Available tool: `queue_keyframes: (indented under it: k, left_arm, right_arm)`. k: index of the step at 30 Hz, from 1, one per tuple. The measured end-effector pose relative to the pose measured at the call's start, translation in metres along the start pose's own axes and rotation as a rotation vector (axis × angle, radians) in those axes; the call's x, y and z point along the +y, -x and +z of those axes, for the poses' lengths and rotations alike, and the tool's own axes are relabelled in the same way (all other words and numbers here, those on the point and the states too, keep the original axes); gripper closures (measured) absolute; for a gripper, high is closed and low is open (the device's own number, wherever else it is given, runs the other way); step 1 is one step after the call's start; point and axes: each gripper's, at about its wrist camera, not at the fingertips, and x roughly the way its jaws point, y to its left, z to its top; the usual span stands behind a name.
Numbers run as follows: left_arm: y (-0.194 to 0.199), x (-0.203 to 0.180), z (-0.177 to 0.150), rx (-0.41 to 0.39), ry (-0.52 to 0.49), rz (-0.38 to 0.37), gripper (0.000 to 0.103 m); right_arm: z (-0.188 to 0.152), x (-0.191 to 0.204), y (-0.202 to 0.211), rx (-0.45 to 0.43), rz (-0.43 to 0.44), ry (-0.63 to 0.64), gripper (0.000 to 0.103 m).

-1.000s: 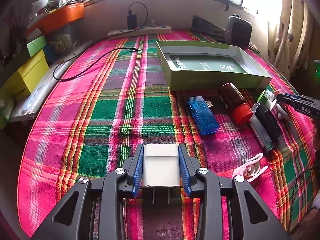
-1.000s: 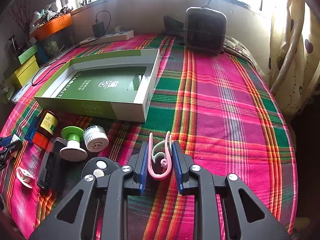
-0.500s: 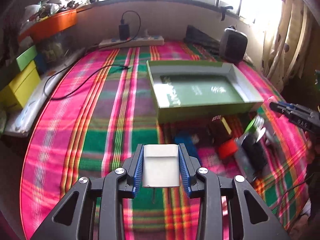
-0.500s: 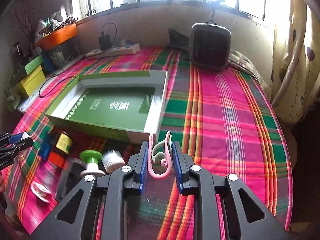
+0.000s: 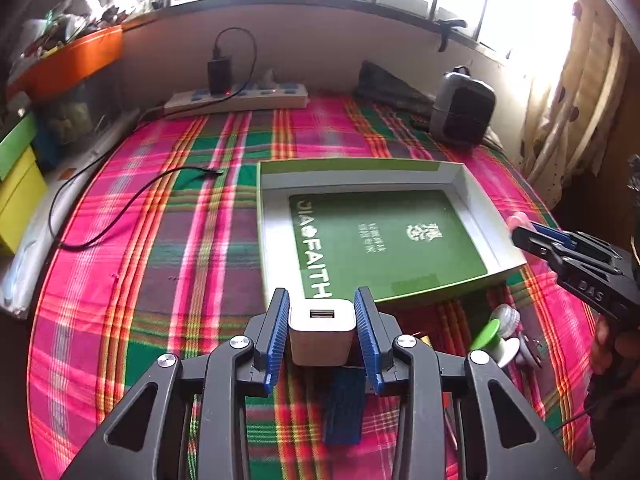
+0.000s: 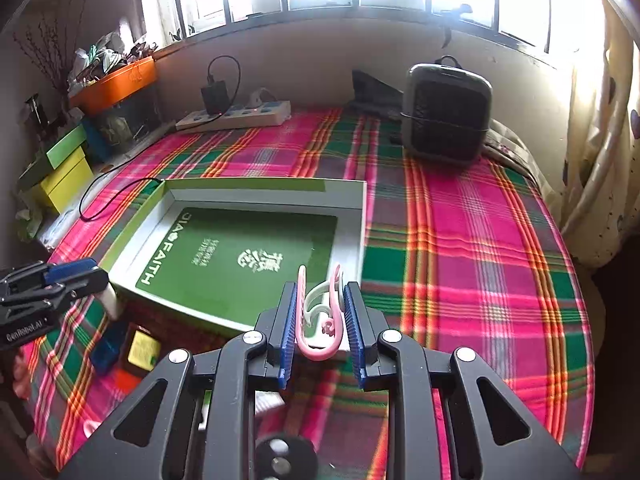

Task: Organize rigid objects
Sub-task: 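Carry the charger and pink clip with both tools over the green box tray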

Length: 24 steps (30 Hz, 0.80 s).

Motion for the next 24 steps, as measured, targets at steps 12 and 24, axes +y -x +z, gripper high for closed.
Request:
queue_keyframes:
  k: [12,24]
  left_arm:
    - [-0.01,0.008,0.028,-0.003,0.04,-0.025,0.071]
    - [0.005,0.006,0.054,-0.046,0.059,-0.069,0.071]
  right_arm:
    - [0.017,0.011,-0.027,0.025,-0.004,0.006,0.079]
    - [0.03,0.005,-0.035,0.026,-0.017,-0.012,0.079]
